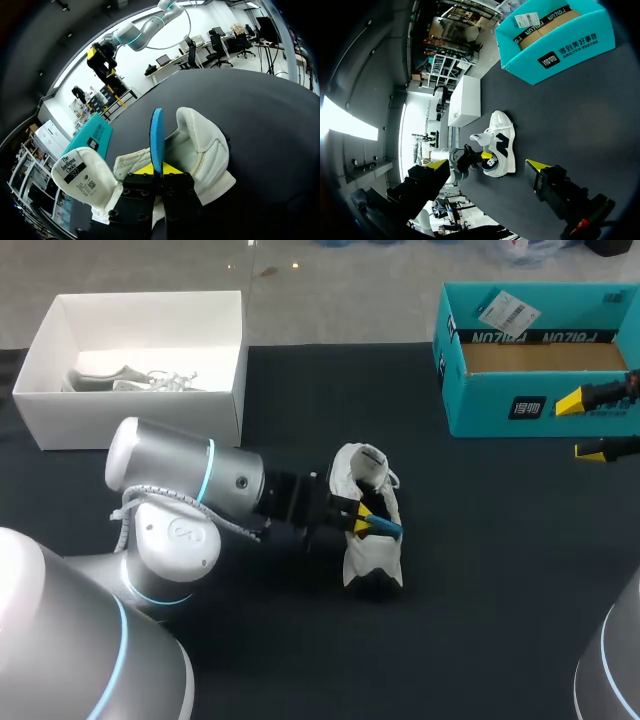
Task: Take the shoe out of the shoebox, open the shoe tongue, remove and reinsert the insole, then place the shoe into the shoebox
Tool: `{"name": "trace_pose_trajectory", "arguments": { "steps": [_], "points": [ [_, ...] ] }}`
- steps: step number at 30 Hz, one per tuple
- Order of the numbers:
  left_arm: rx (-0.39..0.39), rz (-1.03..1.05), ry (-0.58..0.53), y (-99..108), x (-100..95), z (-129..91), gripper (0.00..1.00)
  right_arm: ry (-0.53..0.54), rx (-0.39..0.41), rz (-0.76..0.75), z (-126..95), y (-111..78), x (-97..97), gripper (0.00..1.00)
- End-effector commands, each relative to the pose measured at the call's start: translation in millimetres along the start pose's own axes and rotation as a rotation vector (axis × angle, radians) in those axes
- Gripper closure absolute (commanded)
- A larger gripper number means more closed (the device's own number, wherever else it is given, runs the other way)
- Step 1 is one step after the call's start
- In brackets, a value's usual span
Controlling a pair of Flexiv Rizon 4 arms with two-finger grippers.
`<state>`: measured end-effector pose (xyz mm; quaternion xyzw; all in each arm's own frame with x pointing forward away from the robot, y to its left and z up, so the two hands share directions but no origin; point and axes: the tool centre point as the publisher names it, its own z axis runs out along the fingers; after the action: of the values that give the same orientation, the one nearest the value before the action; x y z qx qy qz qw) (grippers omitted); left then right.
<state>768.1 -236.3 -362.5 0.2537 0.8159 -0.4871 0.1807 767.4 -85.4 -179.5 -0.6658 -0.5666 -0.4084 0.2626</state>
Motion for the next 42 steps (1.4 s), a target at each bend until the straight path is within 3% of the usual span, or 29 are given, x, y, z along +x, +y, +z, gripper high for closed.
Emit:
{"name": "trace_pose_trajectory", "arguments": {
  "steps": [1, 5, 9, 12, 14, 24, 31, 37, 39, 42],
  "points": [
    [0.013, 0.011, -0.027, -11.6, 6.5, -11.5, 0.63, -0.003, 0.000, 0.001, 0.5, -0.1, 0.1, 0.00],
    [0.023, 0.026, -0.038, -22.4, 7.4, -17.6, 0.63, -0.003, 0.000, 0.001, 0.5, -0.1, 0.1, 0.00],
    [0.029, 0.034, -0.035, -25.7, 7.6, -15.8, 0.72, -0.003, 0.000, 0.001, 0.5, -0.1, 0.1, 0.00],
    [0.031, 0.031, -0.016, -22.5, 8.5, -9.4, 0.83, -0.003, 0.000, 0.001, 0.5, -0.1, 0.1, 0.00],
    [0.032, 0.033, -0.001, -21.1, 8.3, -5.1, 1.00, -0.003, 0.000, 0.001, 0.5, -0.1, 0.1, 0.00],
    [-0.011, 0.056, 0.037, -5.2, 3.4, 10.0, 1.00, -0.003, 0.000, 0.001, 0.5, -0.1, 0.1, 0.00],
    [-0.087, 0.059, 0.058, 8.7, 6.7, 7.4, 1.00, -0.003, 0.000, 0.001, 0.5, -0.1, 0.1, 0.00],
    [-0.061, 0.033, 0.032, 4.9, 10.2, 0.7, 1.00, -0.003, 0.000, 0.001, 0.5, -0.1, 0.1, 0.00],
    [-0.044, 0.041, 0.020, -3.0, 9.9, -2.9, 0.75, -0.003, 0.000, 0.001, 0.5, -0.1, 0.1, 0.00],
    [-0.036, 0.048, 0.006, -12.6, 10.6, -9.5, 0.71, -0.003, 0.000, 0.001, 0.5, -0.1, 0.1, 0.00]
  ]
}}
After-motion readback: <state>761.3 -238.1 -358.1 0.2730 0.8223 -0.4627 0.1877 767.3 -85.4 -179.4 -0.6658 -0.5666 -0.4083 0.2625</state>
